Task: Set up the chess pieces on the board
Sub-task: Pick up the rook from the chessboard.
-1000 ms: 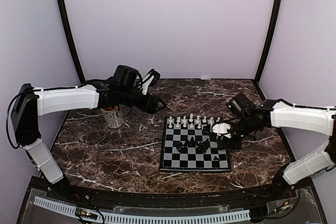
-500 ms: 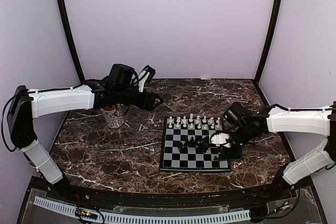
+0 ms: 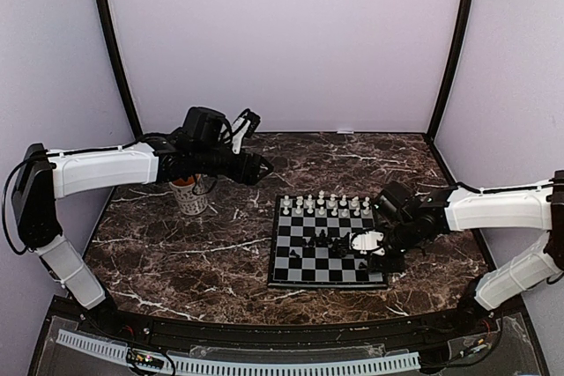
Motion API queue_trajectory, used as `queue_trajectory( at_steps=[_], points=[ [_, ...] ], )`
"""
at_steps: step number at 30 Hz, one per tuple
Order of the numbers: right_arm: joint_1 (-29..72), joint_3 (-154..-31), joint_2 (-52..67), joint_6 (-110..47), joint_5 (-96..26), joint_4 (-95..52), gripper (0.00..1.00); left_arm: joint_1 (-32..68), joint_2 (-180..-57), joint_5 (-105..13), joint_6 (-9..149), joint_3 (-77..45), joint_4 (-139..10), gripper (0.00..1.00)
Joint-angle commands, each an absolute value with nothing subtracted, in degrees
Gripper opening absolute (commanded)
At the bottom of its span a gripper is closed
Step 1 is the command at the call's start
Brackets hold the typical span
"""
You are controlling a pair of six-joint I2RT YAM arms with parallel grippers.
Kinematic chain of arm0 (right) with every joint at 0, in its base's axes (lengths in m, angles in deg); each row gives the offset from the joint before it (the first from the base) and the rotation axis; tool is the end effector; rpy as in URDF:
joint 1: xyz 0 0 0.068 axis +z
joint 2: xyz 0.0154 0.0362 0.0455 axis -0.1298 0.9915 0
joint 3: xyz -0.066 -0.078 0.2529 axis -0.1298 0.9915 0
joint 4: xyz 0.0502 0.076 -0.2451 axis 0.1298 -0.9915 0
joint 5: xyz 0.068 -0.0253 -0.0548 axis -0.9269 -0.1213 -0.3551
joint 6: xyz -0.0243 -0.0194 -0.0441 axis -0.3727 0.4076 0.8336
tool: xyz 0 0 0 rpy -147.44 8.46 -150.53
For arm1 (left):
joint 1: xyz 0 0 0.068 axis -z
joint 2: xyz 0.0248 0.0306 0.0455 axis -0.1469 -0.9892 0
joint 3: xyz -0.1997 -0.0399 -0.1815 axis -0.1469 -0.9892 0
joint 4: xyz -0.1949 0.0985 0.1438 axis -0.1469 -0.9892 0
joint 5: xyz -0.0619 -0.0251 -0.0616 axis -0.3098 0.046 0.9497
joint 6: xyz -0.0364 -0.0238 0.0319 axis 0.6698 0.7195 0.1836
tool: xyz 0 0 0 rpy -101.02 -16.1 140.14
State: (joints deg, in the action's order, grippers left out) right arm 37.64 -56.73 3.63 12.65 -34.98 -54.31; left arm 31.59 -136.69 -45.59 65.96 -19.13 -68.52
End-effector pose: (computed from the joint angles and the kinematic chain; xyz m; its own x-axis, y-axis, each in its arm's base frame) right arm 0.1580 0.1658 0.1683 -0.0854 -0.9339 -0.3471 -0.9872 0.1264 -0.0974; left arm 0.2883 -0.2492 0.2827 -0.4278 0.1952 -0.8825 0.6892 0.7022 -0.1787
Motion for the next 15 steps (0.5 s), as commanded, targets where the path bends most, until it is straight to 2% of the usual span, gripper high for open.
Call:
queue_trajectory(
  at_steps=[1, 15],
  points=[
    [38.3, -56.2, 4.3, 11.4, -34.5, -52.1, 0.36, 31.5, -134.6, -45.0, 66.3, -19.8, -67.3, 0.72],
    [39.2, -59.1, 7.5, 11.1, -37.5, -52.2, 0.36, 31.5, -133.9, -43.9, 66.2, -19.7, -67.5, 0.73]
  ],
)
